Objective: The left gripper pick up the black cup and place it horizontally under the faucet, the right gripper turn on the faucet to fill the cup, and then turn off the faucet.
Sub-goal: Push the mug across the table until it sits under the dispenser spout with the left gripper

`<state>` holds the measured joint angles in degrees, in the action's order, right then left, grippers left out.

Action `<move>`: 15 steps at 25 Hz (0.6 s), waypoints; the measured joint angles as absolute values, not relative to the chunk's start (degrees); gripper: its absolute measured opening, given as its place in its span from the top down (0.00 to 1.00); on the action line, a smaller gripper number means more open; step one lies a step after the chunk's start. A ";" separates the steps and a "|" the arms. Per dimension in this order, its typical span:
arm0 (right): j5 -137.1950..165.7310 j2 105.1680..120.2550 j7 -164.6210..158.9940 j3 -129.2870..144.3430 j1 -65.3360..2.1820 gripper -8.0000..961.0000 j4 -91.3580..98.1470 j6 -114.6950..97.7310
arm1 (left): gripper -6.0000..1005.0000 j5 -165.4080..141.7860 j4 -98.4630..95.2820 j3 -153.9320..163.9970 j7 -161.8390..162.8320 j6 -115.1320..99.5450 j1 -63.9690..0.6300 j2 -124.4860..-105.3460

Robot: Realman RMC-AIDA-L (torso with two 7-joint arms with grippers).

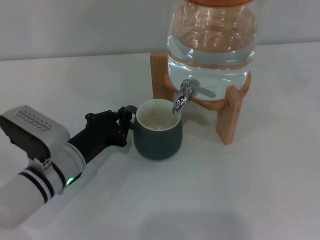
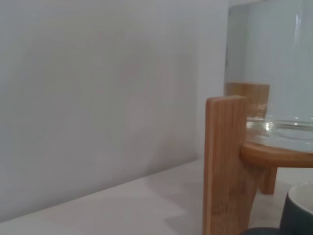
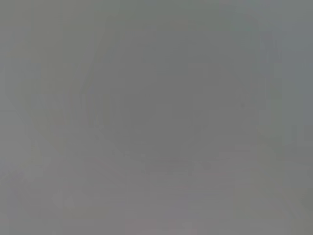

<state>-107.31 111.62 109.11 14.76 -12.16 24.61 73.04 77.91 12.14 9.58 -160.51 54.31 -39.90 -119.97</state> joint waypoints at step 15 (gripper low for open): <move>-107.31 111.63 109.16 14.76 -12.45 0.12 24.61 72.88 | 0.89 77.70 12.83 9.66 -160.48 53.52 -41.68 -119.97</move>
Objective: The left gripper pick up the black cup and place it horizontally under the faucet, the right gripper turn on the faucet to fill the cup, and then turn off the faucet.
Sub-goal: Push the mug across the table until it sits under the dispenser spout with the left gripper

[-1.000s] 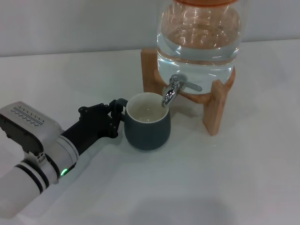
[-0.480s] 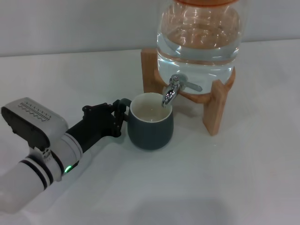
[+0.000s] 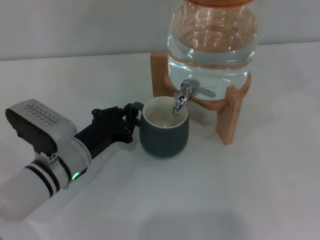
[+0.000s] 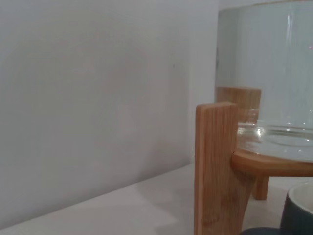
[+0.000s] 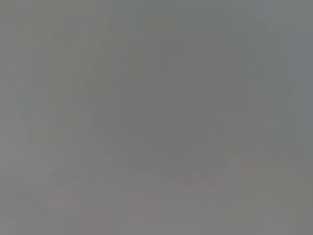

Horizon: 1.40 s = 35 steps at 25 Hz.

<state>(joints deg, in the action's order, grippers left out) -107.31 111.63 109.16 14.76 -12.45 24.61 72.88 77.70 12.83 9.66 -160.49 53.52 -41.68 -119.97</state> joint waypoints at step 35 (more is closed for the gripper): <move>-107.31 111.95 109.27 14.76 -13.30 0.12 24.61 72.56 | 0.89 73.44 12.42 9.58 -159.87 51.78 -43.51 -119.74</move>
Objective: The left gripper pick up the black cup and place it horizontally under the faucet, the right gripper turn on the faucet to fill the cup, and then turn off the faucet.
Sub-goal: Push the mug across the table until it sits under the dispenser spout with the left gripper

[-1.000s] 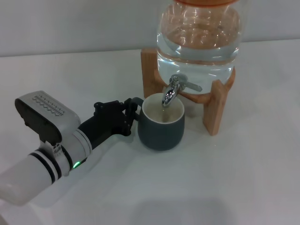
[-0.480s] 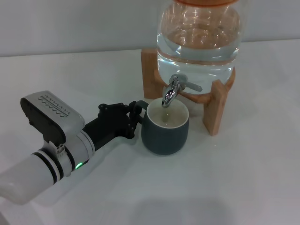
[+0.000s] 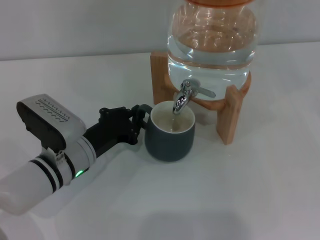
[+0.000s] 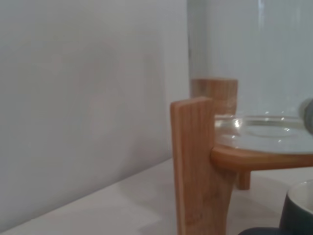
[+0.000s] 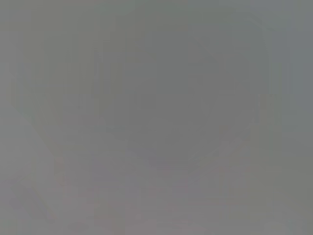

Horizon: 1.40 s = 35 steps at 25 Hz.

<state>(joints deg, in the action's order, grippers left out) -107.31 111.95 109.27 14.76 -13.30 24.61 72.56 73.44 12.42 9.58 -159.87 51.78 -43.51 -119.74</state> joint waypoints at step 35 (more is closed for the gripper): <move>-107.31 112.32 109.87 14.76 -13.11 0.12 24.52 72.08 | 0.90 73.19 13.41 9.58 -160.32 49.73 -43.66 -120.24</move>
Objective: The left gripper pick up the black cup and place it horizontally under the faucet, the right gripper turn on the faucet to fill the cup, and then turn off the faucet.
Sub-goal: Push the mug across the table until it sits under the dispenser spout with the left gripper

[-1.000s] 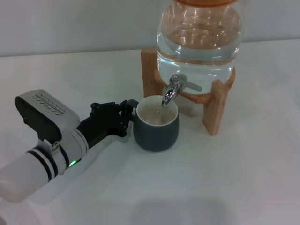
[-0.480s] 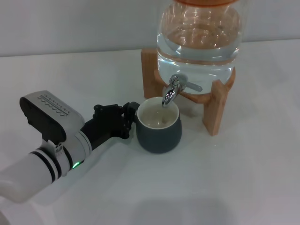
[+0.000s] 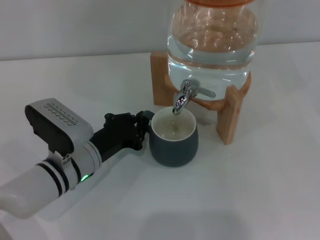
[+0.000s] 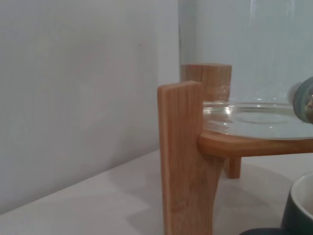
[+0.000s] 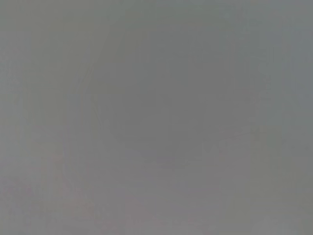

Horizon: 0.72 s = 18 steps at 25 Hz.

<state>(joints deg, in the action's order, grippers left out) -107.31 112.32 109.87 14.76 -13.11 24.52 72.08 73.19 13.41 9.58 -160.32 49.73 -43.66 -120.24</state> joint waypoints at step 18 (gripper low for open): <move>-107.31 112.14 109.86 14.76 -13.33 0.12 24.52 72.08 | 0.90 73.21 13.89 9.58 -160.31 50.45 -43.63 -120.11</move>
<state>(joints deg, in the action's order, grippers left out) -107.31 112.14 109.86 14.76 -13.33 24.52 72.08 73.21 13.89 9.58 -160.32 50.45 -43.63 -120.11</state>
